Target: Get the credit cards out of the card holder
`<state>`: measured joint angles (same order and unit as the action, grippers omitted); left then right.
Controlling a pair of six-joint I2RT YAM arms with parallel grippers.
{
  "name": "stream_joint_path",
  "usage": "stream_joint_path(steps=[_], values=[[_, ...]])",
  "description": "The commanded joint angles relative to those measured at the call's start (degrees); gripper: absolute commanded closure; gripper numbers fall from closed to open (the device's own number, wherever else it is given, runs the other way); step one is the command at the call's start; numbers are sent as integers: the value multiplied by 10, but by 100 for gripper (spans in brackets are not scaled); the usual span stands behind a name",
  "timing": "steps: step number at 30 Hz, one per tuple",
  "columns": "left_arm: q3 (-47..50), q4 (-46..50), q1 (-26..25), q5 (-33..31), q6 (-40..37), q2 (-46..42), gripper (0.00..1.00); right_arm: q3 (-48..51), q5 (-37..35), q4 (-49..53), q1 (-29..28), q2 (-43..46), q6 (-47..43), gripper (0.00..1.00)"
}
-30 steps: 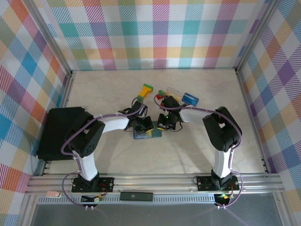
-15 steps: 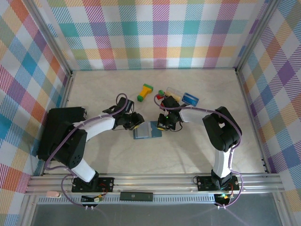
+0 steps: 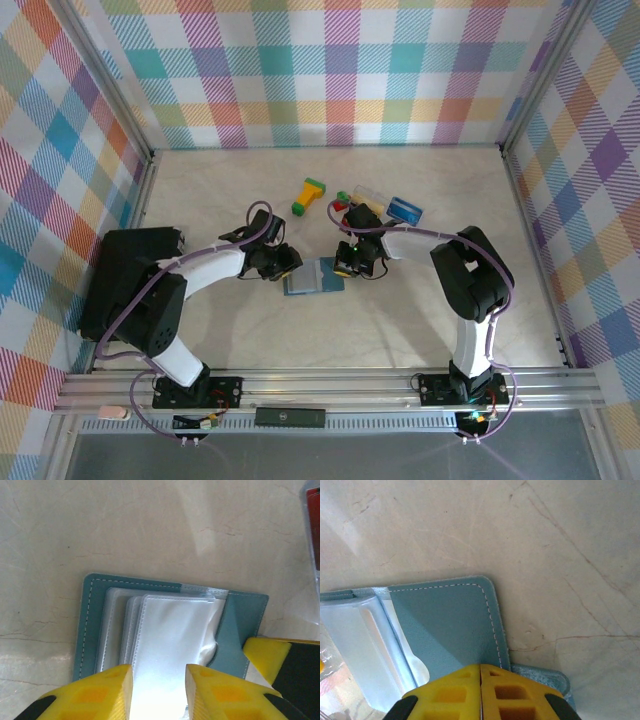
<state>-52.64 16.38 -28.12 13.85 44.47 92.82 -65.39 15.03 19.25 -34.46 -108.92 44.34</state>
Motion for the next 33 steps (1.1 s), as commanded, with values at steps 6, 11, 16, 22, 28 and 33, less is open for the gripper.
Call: stream_joint_path(steps=[6,11,16,22,28,33], values=[[14,-30,-9,11,3,24,77,7,-25,13,3,-37,-4,92],[2,-11,-16,-10,-4,41,80,8,-27,12,3,-38,-3,92],[-1,-10,-22,-10,-8,58,80,6,-25,12,3,-36,-7,92],[1,-9,-30,-25,-2,74,84,-6,-8,1,3,5,-42,91],[4,11,-30,-31,0,79,89,-30,74,-12,0,21,-69,81],[7,11,-30,-34,-1,78,92,-40,104,-16,-11,10,-70,72]])
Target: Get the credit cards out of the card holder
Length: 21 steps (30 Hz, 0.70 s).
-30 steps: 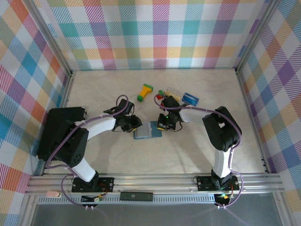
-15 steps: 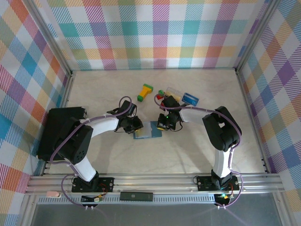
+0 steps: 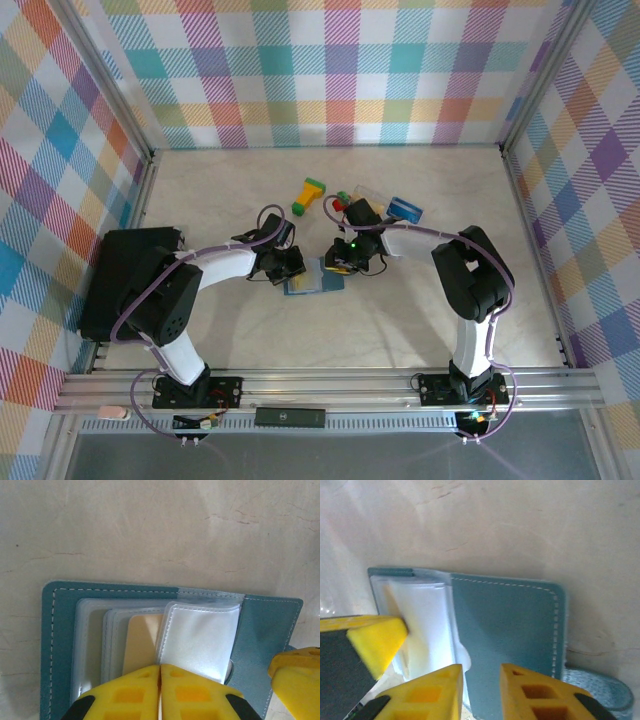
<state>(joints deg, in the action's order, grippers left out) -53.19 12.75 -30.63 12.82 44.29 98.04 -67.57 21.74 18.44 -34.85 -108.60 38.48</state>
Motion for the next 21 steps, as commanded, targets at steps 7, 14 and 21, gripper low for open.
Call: stream_joint_path(steps=[7,14,21], values=[[11,48,-5,-21,1,27,95,-59,36,25,-28,-28,-34,67],[12,41,-5,-10,2,20,100,-86,13,46,-34,-67,-33,68],[11,39,-4,-9,16,-9,100,-87,-33,63,-34,-90,-17,76]])
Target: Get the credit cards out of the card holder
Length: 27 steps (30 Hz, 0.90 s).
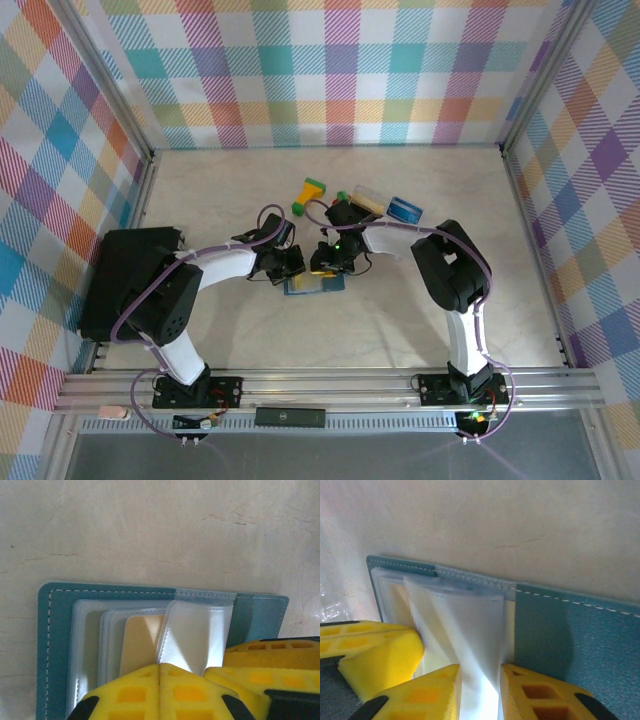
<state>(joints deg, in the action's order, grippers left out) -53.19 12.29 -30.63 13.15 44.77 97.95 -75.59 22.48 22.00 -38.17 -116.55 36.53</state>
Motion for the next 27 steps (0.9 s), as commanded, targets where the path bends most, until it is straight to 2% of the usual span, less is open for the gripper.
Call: stream_joint_path(steps=[1,3,6,15,20,27], values=[[10,49,-4,-19,14,-20,100,-5,-51,29,-1,-12,7,78],[9,60,-4,-34,17,-41,100,0,-62,28,-1,-15,11,80],[8,68,-3,-41,18,-57,92,4,-66,24,-1,-17,16,81],[10,41,-3,5,25,-29,77,8,-70,18,-1,-10,23,81],[7,41,-3,17,20,-11,75,9,-67,15,-1,-5,26,80],[9,45,-3,10,19,4,78,10,-77,15,0,14,29,80]])
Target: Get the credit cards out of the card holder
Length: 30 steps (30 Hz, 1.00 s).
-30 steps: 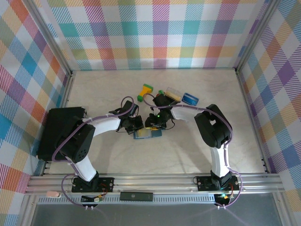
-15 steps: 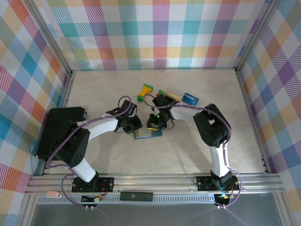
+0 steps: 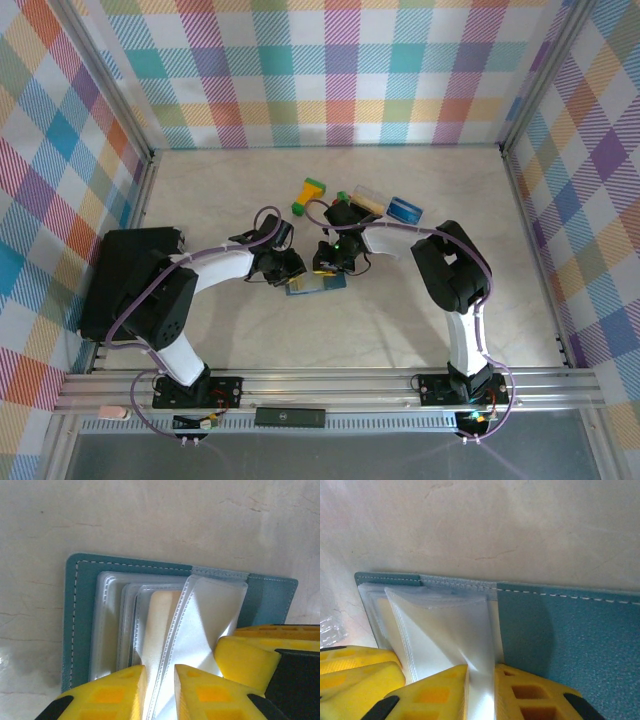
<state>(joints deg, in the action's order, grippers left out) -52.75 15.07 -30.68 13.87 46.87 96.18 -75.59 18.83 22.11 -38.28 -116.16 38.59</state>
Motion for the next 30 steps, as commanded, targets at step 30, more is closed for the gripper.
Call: stream_joint_path(steps=[30], values=[[-24,29,-2,35,-39,30,82,37,-74,50,1,10,6,79]])
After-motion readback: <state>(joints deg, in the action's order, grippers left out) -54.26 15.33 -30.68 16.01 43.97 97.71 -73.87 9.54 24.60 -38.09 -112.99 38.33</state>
